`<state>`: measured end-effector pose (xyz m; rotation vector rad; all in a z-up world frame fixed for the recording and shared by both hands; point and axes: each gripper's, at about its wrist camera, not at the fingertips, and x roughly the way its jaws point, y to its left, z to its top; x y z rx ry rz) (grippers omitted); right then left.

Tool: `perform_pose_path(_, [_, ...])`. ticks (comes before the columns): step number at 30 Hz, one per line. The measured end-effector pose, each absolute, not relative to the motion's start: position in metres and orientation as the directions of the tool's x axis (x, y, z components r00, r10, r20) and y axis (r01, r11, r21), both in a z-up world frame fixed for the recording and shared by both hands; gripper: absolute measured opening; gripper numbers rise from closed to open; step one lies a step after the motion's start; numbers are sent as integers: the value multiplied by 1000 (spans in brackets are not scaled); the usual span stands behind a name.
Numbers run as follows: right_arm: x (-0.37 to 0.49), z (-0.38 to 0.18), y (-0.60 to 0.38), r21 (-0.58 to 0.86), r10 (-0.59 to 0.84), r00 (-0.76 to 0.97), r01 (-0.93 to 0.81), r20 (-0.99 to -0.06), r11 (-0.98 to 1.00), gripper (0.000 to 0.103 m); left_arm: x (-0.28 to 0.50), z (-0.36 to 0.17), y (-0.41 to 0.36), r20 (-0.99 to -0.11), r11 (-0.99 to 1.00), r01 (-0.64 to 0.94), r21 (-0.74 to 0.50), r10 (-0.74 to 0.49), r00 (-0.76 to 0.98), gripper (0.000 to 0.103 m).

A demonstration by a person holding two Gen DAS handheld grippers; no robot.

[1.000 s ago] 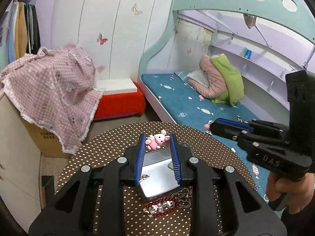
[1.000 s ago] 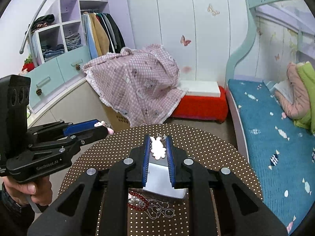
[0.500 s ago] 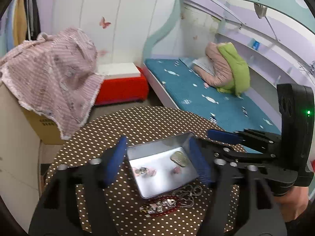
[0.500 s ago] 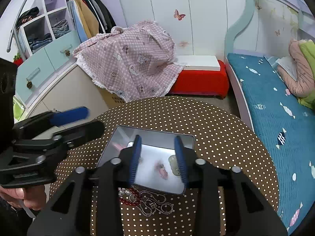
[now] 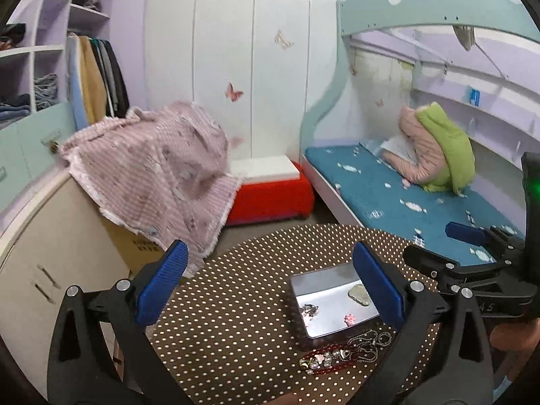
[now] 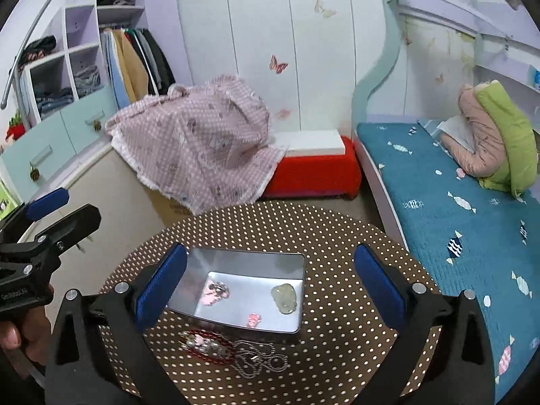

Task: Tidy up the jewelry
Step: 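Withdraw both tools and move them toward the chains and bracelet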

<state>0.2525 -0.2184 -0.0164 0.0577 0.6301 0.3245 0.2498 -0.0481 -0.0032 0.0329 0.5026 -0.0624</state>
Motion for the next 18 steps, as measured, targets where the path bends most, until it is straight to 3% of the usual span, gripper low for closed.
perform_pose_path(18, [161,40,-192,97,166,882,-137,-441,986,96,183,35,9,-368,992,118,-46,-127,921,98])
